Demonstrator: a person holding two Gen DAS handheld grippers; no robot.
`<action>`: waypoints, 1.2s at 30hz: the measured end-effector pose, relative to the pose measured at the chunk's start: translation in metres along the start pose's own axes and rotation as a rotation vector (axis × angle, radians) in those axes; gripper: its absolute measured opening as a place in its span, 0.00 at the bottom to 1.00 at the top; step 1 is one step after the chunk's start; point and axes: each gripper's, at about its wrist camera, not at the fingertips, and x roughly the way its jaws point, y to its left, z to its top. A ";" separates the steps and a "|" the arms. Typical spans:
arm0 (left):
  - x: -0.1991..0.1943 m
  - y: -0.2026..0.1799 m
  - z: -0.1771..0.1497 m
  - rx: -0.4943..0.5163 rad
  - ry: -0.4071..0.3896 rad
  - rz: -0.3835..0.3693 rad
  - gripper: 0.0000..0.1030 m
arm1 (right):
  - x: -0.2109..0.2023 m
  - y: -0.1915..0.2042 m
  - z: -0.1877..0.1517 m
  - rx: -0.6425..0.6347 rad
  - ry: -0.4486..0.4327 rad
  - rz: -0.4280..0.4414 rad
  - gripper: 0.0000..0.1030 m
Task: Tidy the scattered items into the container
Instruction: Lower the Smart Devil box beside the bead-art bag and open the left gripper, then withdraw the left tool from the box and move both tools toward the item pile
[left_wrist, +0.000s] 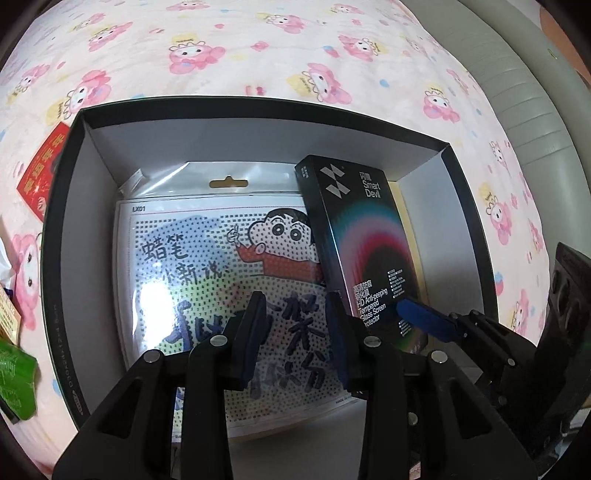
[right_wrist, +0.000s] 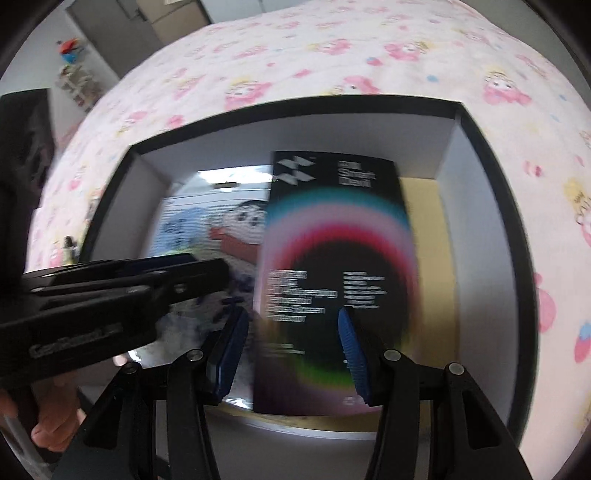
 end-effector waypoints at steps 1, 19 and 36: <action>0.002 -0.002 0.002 0.002 0.002 -0.002 0.32 | 0.000 -0.001 0.000 0.003 0.001 -0.007 0.47; 0.038 -0.048 0.021 0.070 0.088 -0.117 0.32 | -0.011 -0.032 -0.002 0.114 -0.022 -0.082 0.47; -0.033 -0.045 -0.015 0.137 -0.085 -0.076 0.33 | -0.050 -0.005 -0.022 0.130 -0.166 -0.151 0.49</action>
